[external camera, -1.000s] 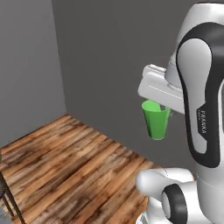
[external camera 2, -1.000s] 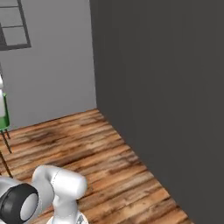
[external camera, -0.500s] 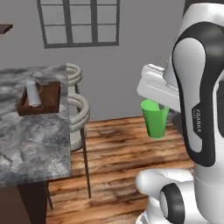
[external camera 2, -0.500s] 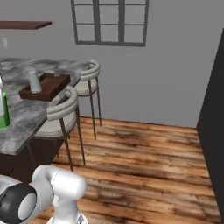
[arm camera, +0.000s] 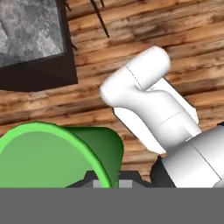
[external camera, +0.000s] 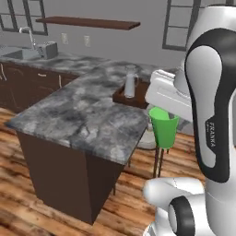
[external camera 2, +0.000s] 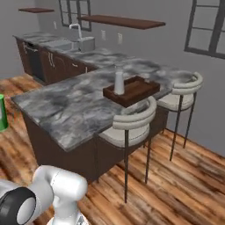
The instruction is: There is a tray on the dining counter. Grab the cup, mug, and pitcher and place them on the tray. The pitcher may be placed next to the tray if it cannot fit the tray.
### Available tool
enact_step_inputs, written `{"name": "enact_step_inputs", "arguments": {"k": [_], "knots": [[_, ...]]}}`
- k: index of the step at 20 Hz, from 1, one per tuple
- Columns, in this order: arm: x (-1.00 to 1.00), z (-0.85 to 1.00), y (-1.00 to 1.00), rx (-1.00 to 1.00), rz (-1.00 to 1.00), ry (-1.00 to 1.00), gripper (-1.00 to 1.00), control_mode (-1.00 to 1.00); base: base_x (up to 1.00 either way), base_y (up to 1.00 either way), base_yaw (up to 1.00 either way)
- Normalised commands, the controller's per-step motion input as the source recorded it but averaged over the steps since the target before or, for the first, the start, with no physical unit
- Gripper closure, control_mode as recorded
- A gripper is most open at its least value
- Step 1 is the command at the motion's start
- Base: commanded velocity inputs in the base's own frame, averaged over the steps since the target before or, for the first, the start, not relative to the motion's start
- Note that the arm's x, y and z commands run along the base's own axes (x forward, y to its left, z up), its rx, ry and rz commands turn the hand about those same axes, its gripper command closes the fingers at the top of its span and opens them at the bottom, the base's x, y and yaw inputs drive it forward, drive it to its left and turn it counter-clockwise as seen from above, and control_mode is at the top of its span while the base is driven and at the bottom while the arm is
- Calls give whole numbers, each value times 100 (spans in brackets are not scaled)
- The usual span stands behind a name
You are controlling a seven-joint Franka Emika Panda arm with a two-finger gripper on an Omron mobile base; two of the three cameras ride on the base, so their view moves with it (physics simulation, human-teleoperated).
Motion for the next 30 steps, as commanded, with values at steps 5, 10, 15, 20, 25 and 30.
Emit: {"name": "enact_step_inputs", "arguments": {"k": [5, 10, 15, 20, 25, 30], "knots": [[0, 0, 0, 0, 0, 0, 100, 100, 97, -42, 67], [0, 0, 0, 0, 0, 0, 100, 100, 60, -53, 39], [0, 0, 0, 0, 0, 0, 100, 100, 0, -3, 24], [0, 0, 0, 0, 0, 0, 100, 100, 27, -5, 83], [0, 0, 0, 0, 0, 0, 100, 100, 10, -12, 87], [0, 0, 0, 0, 0, 0, 100, 100, -32, -33, 15]]}}
